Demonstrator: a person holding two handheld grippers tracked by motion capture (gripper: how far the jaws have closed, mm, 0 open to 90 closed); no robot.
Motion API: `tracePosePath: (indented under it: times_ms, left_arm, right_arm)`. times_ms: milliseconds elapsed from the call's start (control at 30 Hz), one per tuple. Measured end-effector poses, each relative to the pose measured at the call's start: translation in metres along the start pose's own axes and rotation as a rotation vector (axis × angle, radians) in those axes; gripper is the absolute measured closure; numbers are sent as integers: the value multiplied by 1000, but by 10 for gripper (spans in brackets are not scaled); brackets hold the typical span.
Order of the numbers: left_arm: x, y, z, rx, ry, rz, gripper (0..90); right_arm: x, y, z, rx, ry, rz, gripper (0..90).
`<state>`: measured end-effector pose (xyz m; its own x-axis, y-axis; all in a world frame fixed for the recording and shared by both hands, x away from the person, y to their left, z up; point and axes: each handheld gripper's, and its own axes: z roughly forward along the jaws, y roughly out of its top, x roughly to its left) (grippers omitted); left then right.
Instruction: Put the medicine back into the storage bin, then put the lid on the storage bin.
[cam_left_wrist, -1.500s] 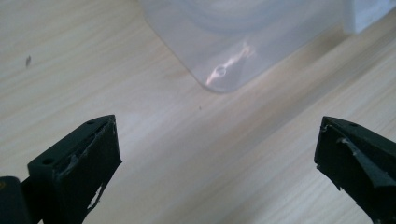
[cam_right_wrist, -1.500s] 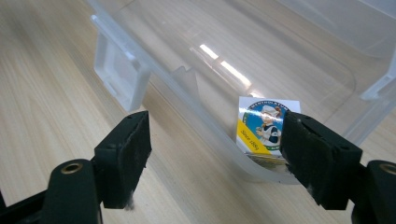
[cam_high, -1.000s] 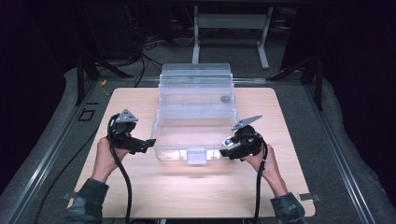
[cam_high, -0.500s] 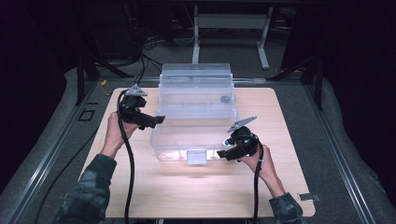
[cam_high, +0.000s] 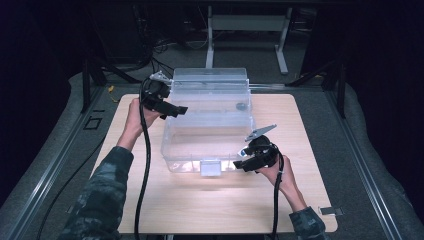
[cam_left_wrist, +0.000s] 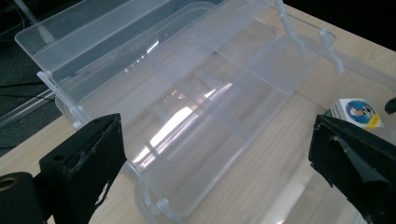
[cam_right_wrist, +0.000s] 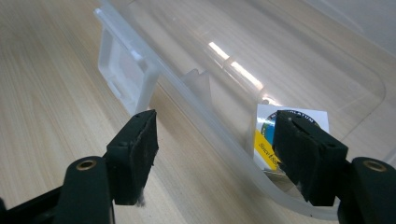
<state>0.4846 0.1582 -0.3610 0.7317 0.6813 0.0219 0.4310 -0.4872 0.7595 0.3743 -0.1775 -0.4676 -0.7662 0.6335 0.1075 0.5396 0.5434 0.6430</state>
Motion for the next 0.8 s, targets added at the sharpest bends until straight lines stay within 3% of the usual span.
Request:
tracePosePath:
  times_ms: [267, 500, 633, 800]
  left_arm:
    - [19, 16, 28, 41, -2, -9, 70]
    - [30, 18, 52, 71, -5, -31, 101]
    - [33, 20, 60, 62, -7, -48, 135]
    - [33, 21, 73, 102, 25, -31, 214]
  right_arm:
    - [0, 0, 2, 9, 3, 0, 317]
    - [0, -1, 1, -4, 8, 3, 312]
    - [3, -1, 3, -4, 9, -9, 321]
    - [5, -2, 12, 24, 11, -28, 342]
